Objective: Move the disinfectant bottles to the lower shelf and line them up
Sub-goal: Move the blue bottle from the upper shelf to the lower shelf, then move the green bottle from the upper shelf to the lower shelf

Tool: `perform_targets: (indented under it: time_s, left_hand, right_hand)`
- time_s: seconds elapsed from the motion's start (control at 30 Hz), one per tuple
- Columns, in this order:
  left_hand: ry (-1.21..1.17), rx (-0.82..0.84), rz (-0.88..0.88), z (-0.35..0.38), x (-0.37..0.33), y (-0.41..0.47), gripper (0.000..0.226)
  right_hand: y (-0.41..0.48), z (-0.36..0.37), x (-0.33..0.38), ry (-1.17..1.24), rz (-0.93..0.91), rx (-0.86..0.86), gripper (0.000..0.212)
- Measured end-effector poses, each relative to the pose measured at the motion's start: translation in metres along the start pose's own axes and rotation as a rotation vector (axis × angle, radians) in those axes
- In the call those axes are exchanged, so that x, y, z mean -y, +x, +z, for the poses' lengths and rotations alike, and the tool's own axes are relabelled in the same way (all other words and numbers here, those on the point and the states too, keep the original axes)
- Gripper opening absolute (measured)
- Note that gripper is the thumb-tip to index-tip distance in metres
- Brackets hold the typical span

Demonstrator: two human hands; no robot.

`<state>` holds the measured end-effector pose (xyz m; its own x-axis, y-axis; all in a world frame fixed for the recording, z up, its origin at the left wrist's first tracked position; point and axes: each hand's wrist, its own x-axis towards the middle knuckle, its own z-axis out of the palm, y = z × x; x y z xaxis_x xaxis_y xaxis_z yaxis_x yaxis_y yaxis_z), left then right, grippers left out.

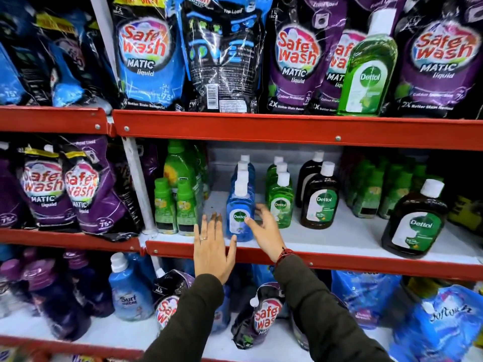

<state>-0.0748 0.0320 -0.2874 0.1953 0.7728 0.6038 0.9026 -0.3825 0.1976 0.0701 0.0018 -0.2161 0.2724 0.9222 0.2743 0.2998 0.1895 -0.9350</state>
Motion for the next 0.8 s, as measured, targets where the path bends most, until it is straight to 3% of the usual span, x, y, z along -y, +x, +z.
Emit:
perform_targets:
  time_s: [0.8]
  left_hand:
    - [-0.050,0.001,-0.002,-0.007,-0.002,-0.001,0.073]
  right_hand:
    - [-0.003,-0.008,-0.005,-0.015,0.003,0.027,0.047]
